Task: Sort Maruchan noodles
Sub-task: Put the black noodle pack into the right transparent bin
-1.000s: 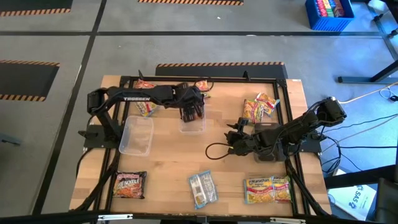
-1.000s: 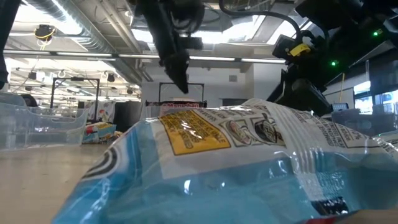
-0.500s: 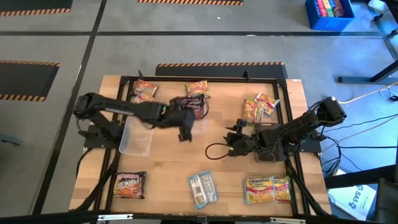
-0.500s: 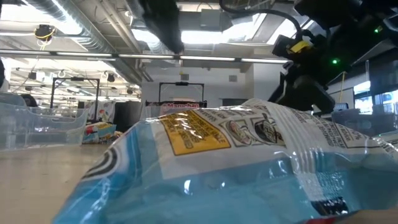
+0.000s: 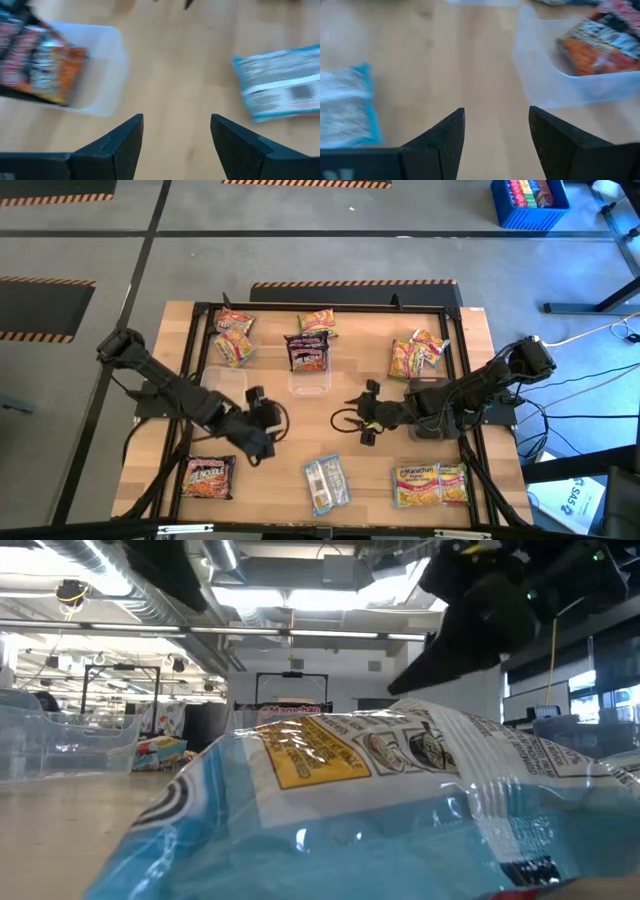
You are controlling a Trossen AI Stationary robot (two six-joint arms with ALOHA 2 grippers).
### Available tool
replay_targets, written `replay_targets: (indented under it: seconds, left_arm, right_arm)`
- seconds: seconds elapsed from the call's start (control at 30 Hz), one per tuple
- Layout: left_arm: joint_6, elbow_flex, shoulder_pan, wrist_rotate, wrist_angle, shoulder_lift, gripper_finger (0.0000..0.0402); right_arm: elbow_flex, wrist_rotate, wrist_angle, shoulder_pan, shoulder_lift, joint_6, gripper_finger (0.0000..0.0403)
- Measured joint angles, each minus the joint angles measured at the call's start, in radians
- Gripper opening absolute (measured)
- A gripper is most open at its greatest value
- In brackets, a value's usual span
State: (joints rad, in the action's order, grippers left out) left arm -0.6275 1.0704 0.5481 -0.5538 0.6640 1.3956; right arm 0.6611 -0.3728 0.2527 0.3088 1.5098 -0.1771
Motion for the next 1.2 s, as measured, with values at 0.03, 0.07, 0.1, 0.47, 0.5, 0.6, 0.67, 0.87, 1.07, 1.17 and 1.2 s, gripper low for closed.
replay_targets:
  seconds: [0.03, 0.07, 0.1, 0.47, 0.5, 0.6, 0.67, 0.87, 1.07, 1.17, 1.2]
  left_arm:
    - [-0.010, -0.010, 0.015, 0.013, -0.011, 0.000, 0.0226]
    - [-0.015, -0.020, 0.026, 0.023, -0.021, 0.000, 0.0226]
    - [-0.018, -0.029, 0.032, 0.034, -0.048, 0.000, 0.0226]
    - [-0.027, -0.061, 0.074, 0.210, -0.162, 0.012, 0.0222]
    - [-0.047, -0.043, 0.085, 0.248, -0.164, 0.011, 0.0222]
    - [-0.199, 0.010, 0.115, 0.347, -0.071, 0.010, 0.0221]
    - [-0.350, 0.033, 0.151, 0.396, 0.031, 0.010, 0.0220]
    - [-0.801, 0.037, 0.300, 0.580, 0.286, 0.010, 0.0220]
    - [-1.063, 0.035, 0.444, 0.612, 0.473, 0.010, 0.0220]
    - [-1.138, 0.016, 0.489, 0.601, 0.476, 0.010, 0.0220]
    - [-1.147, 0.011, 0.499, 0.599, 0.476, 0.010, 0.0220]
  right_arm:
    - [0.001, 0.025, 0.034, 0.000, 0.013, -0.007, 0.0202]
    - [0.001, 0.046, 0.048, 0.000, 0.022, -0.012, 0.0202]
    - [0.000, 0.061, 0.050, 0.003, 0.029, -0.020, 0.0202]
    - [-0.001, 0.070, 0.113, 0.094, 0.119, -0.024, 0.0202]
    - [-0.001, 0.070, 0.113, 0.094, 0.119, -0.022, 0.0202]
    - [-0.001, 0.068, 0.113, 0.090, 0.118, -0.020, 0.0202]
    - [-0.001, 0.068, 0.114, 0.090, 0.118, -0.020, 0.0202]
    - [-0.001, 0.068, 0.113, 0.090, 0.118, -0.020, 0.0202]
    - [-0.001, 0.067, 0.112, 0.090, 0.118, -0.026, 0.0202]
    - [-0.001, 0.067, 0.112, 0.090, 0.118, -0.043, 0.0202]
    - [-0.001, 0.067, 0.112, 0.090, 0.118, -0.052, 0.0202]
